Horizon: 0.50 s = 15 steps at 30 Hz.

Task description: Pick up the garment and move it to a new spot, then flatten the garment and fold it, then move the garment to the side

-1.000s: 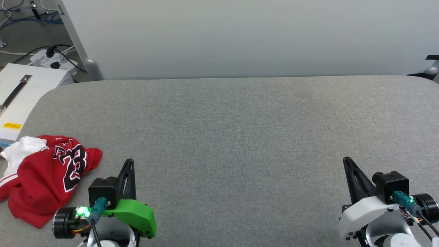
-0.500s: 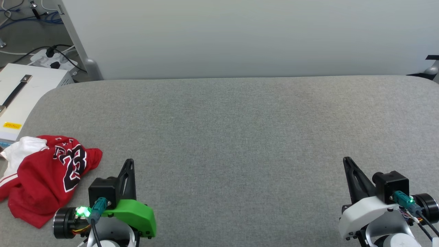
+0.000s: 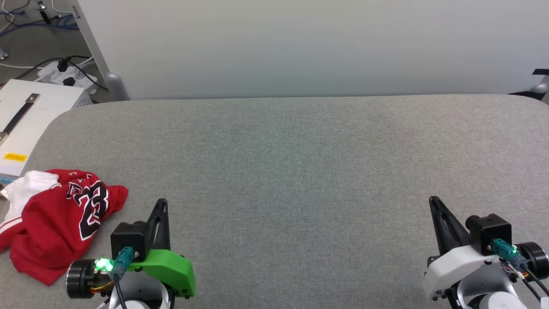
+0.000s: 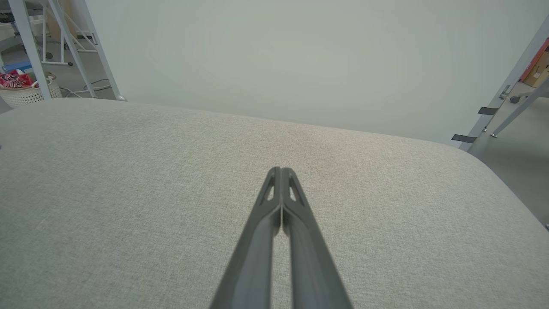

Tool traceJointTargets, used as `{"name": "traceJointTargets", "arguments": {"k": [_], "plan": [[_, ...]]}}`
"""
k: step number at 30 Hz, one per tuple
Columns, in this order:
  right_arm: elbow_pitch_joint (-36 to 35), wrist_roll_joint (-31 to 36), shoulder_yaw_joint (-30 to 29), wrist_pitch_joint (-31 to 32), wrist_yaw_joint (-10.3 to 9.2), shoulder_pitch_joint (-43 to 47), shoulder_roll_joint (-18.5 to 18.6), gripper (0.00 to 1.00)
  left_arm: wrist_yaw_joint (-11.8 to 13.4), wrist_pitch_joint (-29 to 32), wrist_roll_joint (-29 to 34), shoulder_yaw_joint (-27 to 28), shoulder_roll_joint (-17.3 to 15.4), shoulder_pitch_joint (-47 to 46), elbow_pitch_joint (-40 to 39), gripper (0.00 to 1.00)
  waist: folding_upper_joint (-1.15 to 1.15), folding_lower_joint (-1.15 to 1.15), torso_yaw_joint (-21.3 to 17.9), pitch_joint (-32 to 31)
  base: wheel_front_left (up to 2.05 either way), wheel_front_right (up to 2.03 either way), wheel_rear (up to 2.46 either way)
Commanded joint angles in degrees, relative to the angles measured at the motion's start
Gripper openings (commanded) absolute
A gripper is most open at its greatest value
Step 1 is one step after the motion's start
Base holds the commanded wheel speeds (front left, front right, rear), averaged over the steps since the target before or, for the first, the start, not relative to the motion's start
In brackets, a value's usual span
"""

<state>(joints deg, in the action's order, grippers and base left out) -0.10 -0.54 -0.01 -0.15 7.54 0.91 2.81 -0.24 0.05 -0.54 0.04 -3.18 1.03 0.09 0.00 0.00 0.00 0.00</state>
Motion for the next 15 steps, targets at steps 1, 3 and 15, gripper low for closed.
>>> {"name": "traceJointTargets", "arguments": {"k": [1,3,15], "plan": [[0.10,0.54,0.01,0.15,-0.05,-0.91,0.07,0.00,0.24,-0.05,0.54,-0.04,0.30,-1.03,-0.09,0.00,0.00,0.00,0.00,0.00,0.00,0.00,0.00],[0.10,0.54,0.01,0.15,-0.05,-0.91,0.07,0.00,0.24,-0.05,0.54,-0.04,0.30,-1.03,-0.09,0.00,0.00,0.00,0.00,0.00,0.00,0.00,0.00],[0.23,-0.67,0.06,-0.63,0.00,0.07,-0.01,1.00,-0.29,-0.68,-0.96,-0.26,0.00,-0.01,0.14,1.00,0.00,0.00,-0.02,-0.06,0.00,0.00,0.00]]}}
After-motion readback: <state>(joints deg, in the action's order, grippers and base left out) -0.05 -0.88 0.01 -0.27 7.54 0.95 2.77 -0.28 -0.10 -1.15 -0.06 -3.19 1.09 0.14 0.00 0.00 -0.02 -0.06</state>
